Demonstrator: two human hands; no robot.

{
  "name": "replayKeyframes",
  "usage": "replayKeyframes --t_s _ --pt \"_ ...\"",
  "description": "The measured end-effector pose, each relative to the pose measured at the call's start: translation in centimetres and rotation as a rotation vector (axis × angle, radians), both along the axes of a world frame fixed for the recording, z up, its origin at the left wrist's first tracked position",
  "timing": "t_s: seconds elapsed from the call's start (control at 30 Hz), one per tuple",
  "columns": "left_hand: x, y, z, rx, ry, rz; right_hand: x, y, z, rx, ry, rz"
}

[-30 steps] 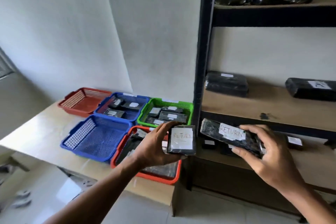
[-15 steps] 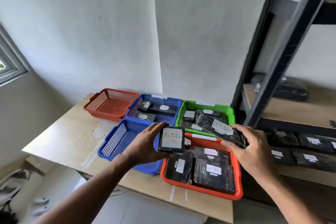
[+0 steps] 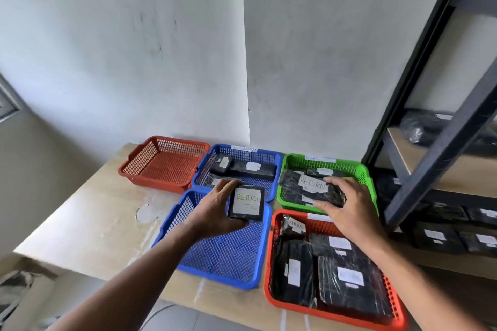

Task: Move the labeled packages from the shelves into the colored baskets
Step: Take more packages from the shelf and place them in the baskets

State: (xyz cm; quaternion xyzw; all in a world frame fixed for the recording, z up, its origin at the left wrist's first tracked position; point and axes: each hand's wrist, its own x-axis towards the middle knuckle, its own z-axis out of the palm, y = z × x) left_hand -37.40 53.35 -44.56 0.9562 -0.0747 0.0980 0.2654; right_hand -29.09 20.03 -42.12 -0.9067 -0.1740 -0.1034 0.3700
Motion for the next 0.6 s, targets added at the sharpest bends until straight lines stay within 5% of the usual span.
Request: replayKeyframes --t_s 0.6 --pt "14.9 9.8 -5.4 0.070 0.278 0.027 10.6 10.6 -3.8 0.050 0.403 -0.100"
